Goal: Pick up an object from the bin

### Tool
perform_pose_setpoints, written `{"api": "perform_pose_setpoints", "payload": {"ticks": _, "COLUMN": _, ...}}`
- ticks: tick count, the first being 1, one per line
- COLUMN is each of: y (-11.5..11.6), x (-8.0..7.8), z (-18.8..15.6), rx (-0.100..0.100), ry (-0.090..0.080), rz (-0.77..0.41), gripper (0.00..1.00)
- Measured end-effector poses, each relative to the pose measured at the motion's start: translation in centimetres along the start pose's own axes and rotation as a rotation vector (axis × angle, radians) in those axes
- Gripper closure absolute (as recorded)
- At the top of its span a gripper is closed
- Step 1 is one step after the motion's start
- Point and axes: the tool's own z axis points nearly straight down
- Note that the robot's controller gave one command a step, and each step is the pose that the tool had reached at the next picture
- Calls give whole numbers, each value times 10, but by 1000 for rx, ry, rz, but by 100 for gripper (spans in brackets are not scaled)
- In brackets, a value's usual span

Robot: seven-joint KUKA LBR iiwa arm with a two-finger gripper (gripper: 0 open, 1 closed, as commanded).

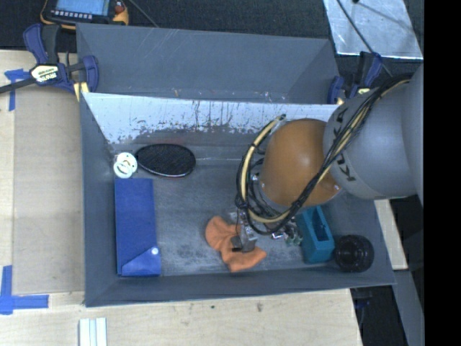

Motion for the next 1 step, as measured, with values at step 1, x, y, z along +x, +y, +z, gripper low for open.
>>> {"api": "perform_pose_setpoints", "payload": {"ticks": 1, "y": 3, "x": 3, "z": -17, "rx": 0, "ry": -1, "rz": -3, "gripper": 100}}
